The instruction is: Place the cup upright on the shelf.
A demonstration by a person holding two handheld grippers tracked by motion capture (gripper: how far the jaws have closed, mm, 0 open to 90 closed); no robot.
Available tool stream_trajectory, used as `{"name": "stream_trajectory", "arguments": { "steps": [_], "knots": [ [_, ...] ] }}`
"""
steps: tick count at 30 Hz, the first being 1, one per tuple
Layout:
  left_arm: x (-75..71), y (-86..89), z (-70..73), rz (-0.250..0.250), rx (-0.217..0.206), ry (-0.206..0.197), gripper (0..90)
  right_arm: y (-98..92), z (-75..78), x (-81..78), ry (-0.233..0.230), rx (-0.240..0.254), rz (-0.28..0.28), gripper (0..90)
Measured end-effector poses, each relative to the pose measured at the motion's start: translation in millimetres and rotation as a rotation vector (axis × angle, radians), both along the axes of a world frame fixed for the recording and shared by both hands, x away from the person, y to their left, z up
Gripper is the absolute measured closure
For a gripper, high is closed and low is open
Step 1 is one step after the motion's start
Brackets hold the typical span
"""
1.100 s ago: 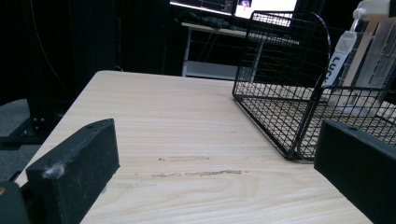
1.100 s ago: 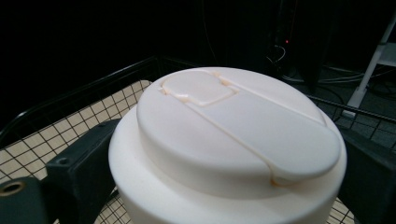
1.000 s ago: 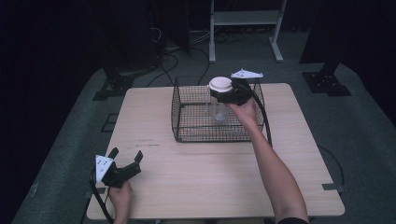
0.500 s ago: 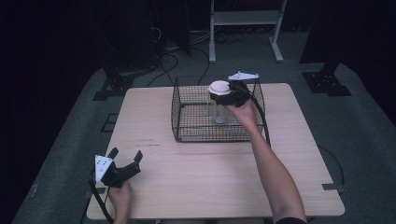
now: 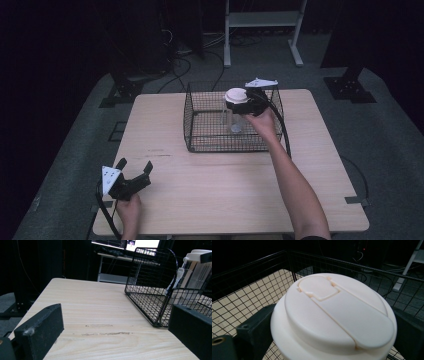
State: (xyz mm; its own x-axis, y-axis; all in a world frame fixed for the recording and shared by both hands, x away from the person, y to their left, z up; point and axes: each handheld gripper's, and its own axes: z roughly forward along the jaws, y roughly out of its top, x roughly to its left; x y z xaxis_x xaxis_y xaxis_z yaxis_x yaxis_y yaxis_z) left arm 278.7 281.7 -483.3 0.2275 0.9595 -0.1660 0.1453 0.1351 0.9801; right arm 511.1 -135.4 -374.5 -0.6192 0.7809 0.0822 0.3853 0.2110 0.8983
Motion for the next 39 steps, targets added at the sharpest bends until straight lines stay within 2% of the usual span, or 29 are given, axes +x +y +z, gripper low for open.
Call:
{"name": "stream_trajectory", "arguments": {
  "steps": [10,14,39],
  "knots": [
    [0.0,-0.1,0.0,0.001,0.0,0.0,0.0,0.6,1.0,-2.3,0.0,-0.003,0.008,3.4],
    [0.1,-0.5,0.0,0.001,0.001,0.0,0.0,-0.2,4.0,-3.6,-0.009,0.019,0.007,2.5],
    [0.4,-0.7,-0.1,0.003,0.001,0.002,0.0,-8.8,18.0,-12.0,-0.043,0.066,-0.015,0.0]
  ]
}}
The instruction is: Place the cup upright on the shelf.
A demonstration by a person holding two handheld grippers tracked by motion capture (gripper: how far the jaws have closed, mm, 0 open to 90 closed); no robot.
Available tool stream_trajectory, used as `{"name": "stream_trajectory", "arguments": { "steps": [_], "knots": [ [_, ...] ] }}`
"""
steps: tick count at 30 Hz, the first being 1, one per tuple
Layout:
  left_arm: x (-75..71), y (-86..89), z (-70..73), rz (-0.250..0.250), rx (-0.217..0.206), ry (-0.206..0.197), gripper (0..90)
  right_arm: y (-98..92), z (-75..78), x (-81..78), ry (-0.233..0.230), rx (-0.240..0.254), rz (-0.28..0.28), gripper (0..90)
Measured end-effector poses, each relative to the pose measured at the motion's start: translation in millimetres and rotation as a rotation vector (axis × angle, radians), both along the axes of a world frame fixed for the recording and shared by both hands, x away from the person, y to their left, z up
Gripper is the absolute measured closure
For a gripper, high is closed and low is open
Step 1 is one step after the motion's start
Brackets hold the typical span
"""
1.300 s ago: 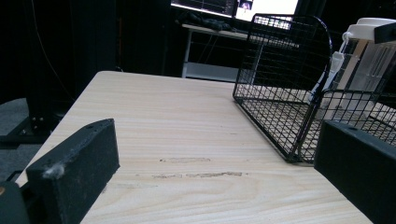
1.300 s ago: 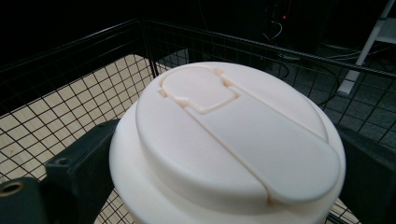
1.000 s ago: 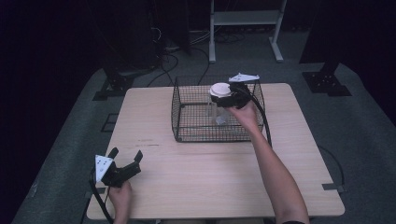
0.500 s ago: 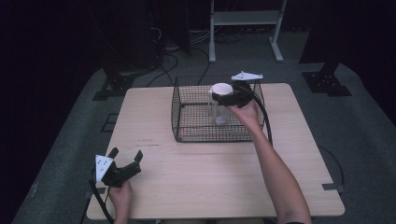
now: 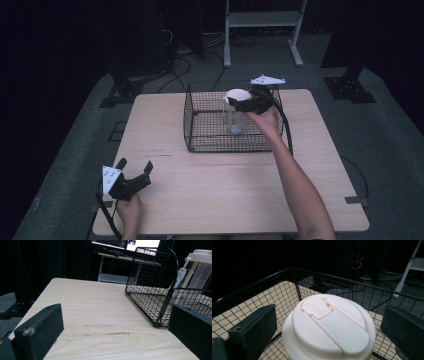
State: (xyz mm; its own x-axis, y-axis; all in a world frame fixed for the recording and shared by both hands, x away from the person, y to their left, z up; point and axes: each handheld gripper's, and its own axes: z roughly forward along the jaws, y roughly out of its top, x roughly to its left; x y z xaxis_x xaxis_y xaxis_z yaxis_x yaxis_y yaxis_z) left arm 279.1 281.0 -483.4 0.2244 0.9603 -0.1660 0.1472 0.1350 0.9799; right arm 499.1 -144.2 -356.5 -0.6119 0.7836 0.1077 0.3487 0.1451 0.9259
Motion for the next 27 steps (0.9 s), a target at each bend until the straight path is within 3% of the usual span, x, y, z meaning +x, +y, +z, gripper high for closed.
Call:
{"name": "stream_trajectory", "arguments": {
  "steps": [9,27],
  "knots": [
    [-0.3,0.2,-0.2,-0.002,-0.002,-0.001,0.0,-6.4,7.9,-5.1,-0.013,0.027,-0.01,0.0],
    [-0.4,-0.5,-0.2,-0.004,0.001,-0.004,0.0,-12.4,20.6,-18.2,-0.038,0.032,0.001,0.0]
  ]
}}
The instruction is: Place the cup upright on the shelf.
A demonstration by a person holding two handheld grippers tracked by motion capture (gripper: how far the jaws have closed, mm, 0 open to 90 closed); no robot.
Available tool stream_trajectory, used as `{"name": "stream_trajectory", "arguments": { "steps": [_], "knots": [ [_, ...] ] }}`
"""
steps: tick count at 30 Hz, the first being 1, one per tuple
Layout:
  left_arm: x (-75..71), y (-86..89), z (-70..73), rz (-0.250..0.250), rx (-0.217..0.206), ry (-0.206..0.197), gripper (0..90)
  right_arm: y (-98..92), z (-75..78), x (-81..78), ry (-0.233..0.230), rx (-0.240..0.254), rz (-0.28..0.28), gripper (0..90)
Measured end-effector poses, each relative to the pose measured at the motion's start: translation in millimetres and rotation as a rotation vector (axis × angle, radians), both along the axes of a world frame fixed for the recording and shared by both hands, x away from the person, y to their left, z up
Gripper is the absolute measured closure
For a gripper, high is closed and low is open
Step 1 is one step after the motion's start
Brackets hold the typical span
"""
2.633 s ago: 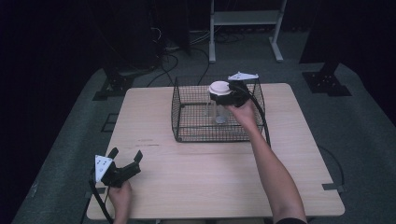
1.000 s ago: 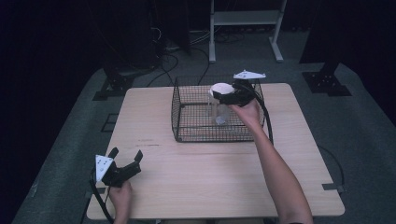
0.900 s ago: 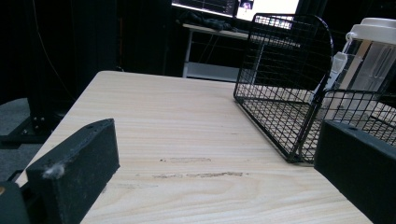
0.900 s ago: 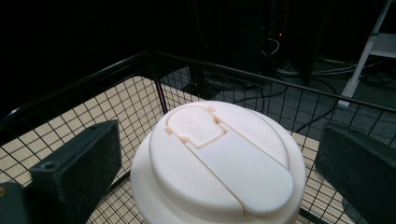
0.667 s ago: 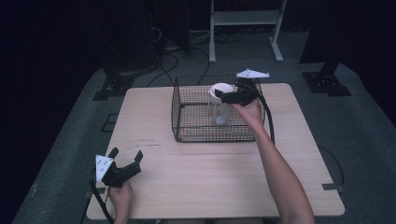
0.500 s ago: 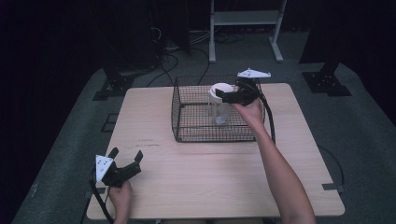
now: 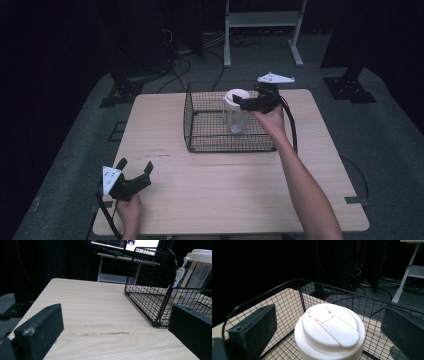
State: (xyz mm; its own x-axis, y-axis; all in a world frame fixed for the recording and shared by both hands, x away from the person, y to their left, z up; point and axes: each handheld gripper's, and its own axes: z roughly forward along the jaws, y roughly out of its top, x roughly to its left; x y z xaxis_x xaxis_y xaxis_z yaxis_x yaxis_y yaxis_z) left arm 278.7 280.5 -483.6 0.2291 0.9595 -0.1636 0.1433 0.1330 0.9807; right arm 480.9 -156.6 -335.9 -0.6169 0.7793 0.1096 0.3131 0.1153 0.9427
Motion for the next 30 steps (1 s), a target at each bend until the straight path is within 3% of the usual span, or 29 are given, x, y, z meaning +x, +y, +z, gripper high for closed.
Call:
{"name": "stream_trajectory", "arguments": {
  "steps": [16,30],
  "knots": [
    [0.2,-0.8,-0.1,-0.003,0.001,0.0,0.0,-12.6,12.1,-18.2,-0.029,0.007,0.017,0.0],
    [0.1,-1.3,0.1,-0.004,0.008,-0.002,0.0,-12.9,19.8,-36.6,-0.03,-0.002,0.08,0.0]
  ]
}}
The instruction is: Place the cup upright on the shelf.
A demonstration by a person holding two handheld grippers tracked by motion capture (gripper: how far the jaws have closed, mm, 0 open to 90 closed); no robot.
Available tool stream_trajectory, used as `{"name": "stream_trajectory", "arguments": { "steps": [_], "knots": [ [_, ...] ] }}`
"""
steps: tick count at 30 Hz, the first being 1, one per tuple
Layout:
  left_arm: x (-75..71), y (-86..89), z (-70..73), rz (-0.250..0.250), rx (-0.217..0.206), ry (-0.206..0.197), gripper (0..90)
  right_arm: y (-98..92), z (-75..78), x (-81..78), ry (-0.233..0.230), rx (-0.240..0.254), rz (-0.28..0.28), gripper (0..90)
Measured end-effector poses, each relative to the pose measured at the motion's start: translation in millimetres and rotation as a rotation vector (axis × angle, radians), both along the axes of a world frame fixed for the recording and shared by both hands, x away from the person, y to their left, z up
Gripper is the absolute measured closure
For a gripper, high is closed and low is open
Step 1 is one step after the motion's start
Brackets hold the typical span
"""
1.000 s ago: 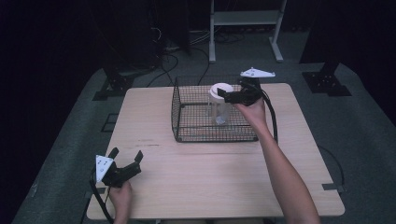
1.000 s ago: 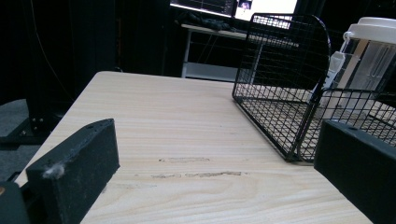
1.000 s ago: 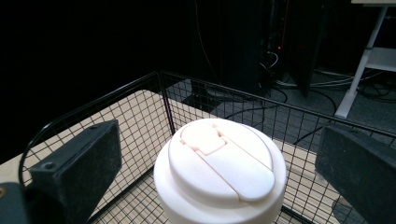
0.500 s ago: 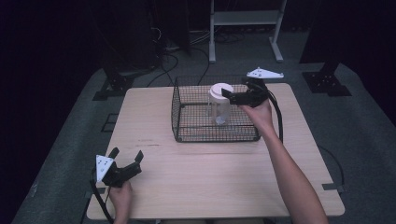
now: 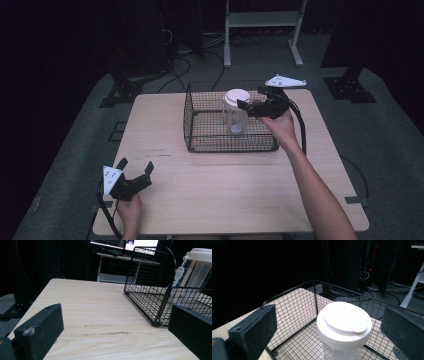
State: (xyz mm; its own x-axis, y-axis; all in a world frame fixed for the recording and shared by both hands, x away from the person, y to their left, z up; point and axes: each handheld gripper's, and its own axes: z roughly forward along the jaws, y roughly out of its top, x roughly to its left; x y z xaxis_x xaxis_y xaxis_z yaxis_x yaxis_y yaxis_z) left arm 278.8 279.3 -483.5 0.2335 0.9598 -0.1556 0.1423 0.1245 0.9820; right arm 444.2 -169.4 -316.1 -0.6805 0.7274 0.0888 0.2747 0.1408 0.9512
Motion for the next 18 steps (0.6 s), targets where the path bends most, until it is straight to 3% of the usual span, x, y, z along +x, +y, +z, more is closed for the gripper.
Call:
{"name": "stream_trajectory", "arguments": {
  "steps": [9,18],
  "knots": [
    [0.0,-0.5,0.2,0.001,0.004,0.0,0.0,-3.9,10.5,-14.1,-0.005,-0.001,0.024,0.0],
    [0.0,-0.7,0.3,0.003,0.008,0.0,0.0,-12.4,7.4,-21.0,0.005,0.005,0.024,0.0]
  ]
}}
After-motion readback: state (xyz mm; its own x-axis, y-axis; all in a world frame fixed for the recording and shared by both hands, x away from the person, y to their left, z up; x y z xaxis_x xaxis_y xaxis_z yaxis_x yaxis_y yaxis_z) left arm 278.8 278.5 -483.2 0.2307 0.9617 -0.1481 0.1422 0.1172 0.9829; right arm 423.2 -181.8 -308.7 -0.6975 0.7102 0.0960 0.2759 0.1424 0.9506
